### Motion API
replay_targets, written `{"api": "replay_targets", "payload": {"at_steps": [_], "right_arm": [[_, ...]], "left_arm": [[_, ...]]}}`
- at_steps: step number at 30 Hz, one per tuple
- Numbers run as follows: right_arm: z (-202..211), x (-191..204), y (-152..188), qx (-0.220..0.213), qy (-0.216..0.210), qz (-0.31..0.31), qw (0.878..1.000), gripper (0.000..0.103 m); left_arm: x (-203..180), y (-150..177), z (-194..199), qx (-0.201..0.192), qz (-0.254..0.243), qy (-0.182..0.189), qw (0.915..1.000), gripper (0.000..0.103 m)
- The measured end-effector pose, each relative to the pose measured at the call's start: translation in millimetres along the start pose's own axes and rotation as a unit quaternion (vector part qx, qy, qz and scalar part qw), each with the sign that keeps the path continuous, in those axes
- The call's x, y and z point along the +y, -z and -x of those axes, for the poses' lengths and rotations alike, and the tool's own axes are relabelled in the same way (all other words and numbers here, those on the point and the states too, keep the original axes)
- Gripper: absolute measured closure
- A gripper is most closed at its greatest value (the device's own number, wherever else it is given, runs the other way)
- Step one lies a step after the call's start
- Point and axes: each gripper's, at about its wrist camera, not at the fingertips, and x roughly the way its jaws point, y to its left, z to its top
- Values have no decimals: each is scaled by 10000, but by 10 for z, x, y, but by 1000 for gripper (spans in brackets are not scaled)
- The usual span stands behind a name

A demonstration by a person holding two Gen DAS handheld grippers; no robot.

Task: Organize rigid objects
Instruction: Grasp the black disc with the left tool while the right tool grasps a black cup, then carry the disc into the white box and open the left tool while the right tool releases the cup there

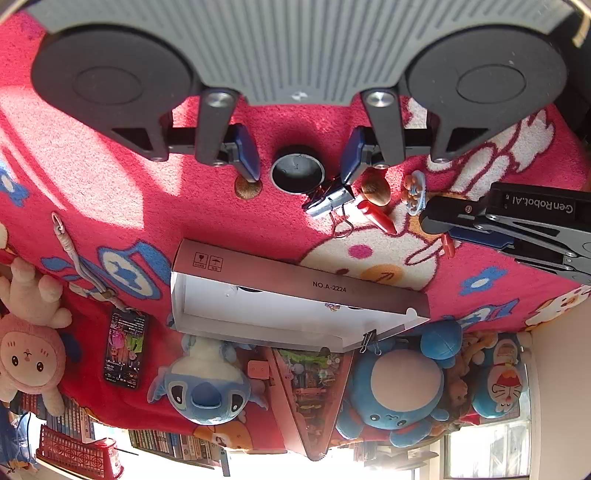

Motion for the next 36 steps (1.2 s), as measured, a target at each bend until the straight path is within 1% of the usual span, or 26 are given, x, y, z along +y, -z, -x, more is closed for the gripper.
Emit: {"api": "replay_targets", "payload": {"at_steps": [11, 15, 17, 18, 19, 21, 25, 28, 32, 36], "right_arm": [[10, 19, 24, -18, 40, -64, 10000, 44], [20, 26, 44, -74, 143, -63, 9998, 49], [20, 13, 41, -70, 126, -125, 9998, 54], [16, 8, 38, -45, 110, -153, 9998, 58], [15, 12, 37, -12, 106, -162, 9998, 66], [19, 27, 34, 8, 115, -153, 9998, 66], [67, 78, 44, 0, 0, -119, 9999, 66], [114, 116, 49, -20, 18, -47, 10000, 66], [184, 95, 14, -51, 174, -24, 9998, 66], [222, -6, -63, -80, 387, -140, 9991, 66]], "left_arm": [[2, 5, -24, -47, 63, -14, 10000, 72], [1, -2, -25, -66, 86, -21, 9999, 72], [2, -7, -18, -69, 106, -27, 9999, 73], [-1, -8, -14, -76, 111, -35, 9999, 73], [-7, -6, -4, -83, 99, -45, 9999, 73], [-24, -6, 14, -104, 63, -50, 9999, 73], [-62, -3, 89, -156, 39, -2, 9999, 73], [-80, -20, 137, -202, 30, 48, 9998, 73], [-48, -93, 192, -328, 62, 17, 9994, 73], [37, -220, 207, -456, 161, -107, 9988, 73]]}}
